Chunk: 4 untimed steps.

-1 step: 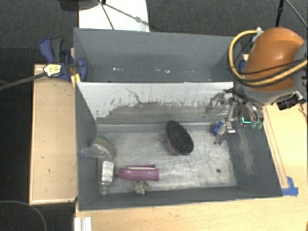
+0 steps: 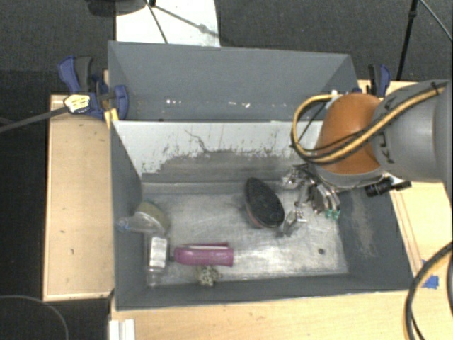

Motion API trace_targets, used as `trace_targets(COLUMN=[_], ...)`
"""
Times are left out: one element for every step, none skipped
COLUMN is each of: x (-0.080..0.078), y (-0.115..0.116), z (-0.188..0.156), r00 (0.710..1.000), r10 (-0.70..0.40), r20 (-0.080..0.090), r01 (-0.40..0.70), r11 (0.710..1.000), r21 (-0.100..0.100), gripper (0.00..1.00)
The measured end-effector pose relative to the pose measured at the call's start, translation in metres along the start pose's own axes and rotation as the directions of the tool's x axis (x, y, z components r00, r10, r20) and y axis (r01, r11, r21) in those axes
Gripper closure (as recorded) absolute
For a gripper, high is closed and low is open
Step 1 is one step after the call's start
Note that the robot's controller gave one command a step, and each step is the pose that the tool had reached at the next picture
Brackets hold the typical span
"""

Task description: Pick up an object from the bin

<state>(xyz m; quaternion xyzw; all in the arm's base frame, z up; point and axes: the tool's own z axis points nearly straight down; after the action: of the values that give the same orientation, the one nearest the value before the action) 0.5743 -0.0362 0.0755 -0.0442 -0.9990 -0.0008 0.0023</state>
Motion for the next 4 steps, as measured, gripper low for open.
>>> trace_targets(x=[0.03,0.038,0.076,0.054], y=[0.065,0.125,0.152,0.147], z=[-0.006,-0.005,-0.065,0.004], r00=[0.98,0.959,1.0,0.988], r10=[-0.201,-0.282,-0.003,0.154], r20=[0.005,0.01,0.011,0.013], r01=[0.201,0.282,0.003,-0.154], r11=[0.98,0.959,1.0,0.988], r21=[0.0,0.0,-0.002,0.0], gripper=[0.0,0.0,0.0,0.0])
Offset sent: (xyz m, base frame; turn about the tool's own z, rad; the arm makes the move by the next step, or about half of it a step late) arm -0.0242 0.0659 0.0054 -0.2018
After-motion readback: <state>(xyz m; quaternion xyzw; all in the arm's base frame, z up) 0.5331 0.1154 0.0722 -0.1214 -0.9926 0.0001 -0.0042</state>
